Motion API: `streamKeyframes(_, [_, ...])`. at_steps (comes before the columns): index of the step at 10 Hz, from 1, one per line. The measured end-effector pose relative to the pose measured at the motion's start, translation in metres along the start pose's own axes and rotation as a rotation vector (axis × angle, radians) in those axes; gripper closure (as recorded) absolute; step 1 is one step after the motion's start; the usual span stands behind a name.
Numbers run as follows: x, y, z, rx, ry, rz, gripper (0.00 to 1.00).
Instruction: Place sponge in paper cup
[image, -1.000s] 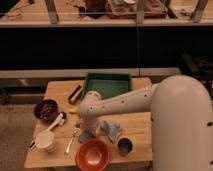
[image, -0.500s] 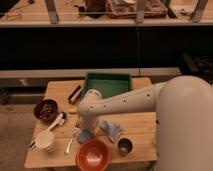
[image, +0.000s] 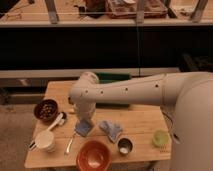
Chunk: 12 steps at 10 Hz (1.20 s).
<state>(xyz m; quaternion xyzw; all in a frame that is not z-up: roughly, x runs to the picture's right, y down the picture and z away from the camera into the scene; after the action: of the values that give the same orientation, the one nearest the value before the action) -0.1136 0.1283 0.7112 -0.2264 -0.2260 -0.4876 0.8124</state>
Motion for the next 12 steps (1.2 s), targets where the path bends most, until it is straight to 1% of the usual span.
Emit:
streamKeyframes(1, [-0.004,-0.017,-0.024,0.014,-0.001,-0.007,1.00])
streamKeyframes(2, [-0.010,-0.032,-0.038,0.023,-0.003,-0.018,1.00])
streamKeyframes(3, [-0.020,-0.050,-0.046,0.032,-0.008,-0.039,1.00])
streamKeyframes(4, [-0.030,-0.064,-0.050,0.038,-0.014,-0.058,1.00])
streamKeyframes(5, [-0.045,-0.080,-0.052,0.047,-0.026,-0.090,1.00])
streamKeyframes(7, [-0.070,-0.095,-0.053,0.052,-0.044,-0.140,1.00])
streamKeyframes(9, [-0.108,-0.117,-0.046,0.048,-0.063,-0.207,1.00])
streamKeyframes(11, [-0.124,-0.131,-0.034,0.039,-0.067,-0.238,1.00])
streamKeyframes(12, [-0.130,-0.137,-0.023,0.033,-0.076,-0.247,1.00])
